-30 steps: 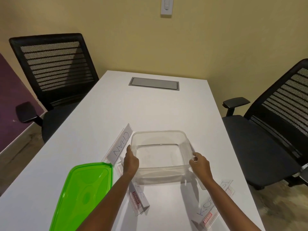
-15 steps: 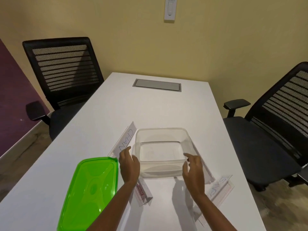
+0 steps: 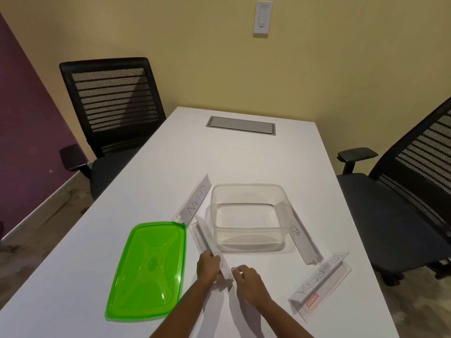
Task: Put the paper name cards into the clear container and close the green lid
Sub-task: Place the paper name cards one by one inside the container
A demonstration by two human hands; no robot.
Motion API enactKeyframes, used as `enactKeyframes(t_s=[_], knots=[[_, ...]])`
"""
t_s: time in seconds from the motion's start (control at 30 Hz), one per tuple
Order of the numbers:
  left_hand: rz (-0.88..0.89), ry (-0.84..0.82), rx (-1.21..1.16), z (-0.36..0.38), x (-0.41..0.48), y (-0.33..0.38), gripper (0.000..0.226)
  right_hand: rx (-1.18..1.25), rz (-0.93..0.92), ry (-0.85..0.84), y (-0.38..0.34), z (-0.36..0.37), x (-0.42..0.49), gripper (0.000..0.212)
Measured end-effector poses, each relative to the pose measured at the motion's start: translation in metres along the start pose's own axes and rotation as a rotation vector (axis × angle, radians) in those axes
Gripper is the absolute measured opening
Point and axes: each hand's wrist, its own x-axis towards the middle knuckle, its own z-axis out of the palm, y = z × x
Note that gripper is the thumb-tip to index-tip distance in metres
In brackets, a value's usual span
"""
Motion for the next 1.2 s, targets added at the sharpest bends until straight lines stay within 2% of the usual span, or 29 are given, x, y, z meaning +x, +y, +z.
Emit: enactKeyframes(t_s=[0.1,0.23,0.3,0.4,0.53,0.63,0.77,0.97,1.07,1.13,1.2], knots=[[-0.035,0.005,-0.225,-0.007,-0.002,0.0,0.024,0.069,0.03,-0.018,-0.008,0.001,-0.004,0.036],[-0.065,-0.061,-0.545,-0.016,-0.014,0.001,0.013,0.499,0.155,-0.137,-0.022,0.001,-0.01,0.039],[-0.067,-0.073,-0.637,-0.021,-0.02,0.001,0.012,0.607,0.149,-0.159,-0.028,0.0,-0.011,0.04],[-0.057,-0.142,-0.758,-0.03,-0.028,0.002,0.018,0.702,0.106,-0.1,-0.036,-0.003,-0.014,0.035],[-0.023,-0.243,-0.855,-0.041,-0.033,0.006,0.021,0.786,0.067,0.009,-0.047,-0.01,-0.016,0.015],[0.018,-0.299,-0.88,-0.049,-0.033,0.01,0.022,0.741,-0.021,0.084,-0.055,-0.017,-0.016,0.013],[0.098,-0.333,-0.825,-0.061,-0.028,0.019,0.021,0.642,-0.157,0.155,-0.065,-0.032,-0.018,0.021],[0.104,-0.073,-0.966,-0.09,-0.012,0.048,0.025,0.435,-0.265,0.235,-0.072,-0.076,-0.012,0.03],[0.144,-0.001,-0.885,-0.104,-0.005,0.059,0.013,0.336,-0.303,0.295,-0.074,-0.097,-0.008,0.03],[0.18,0.033,-0.779,-0.106,-0.001,0.065,0.028,0.281,-0.33,0.334,-0.074,-0.107,-0.004,0.031],[0.198,0.064,-0.673,-0.103,0.002,0.071,0.034,0.243,-0.346,0.365,-0.073,-0.115,0.001,0.03]])
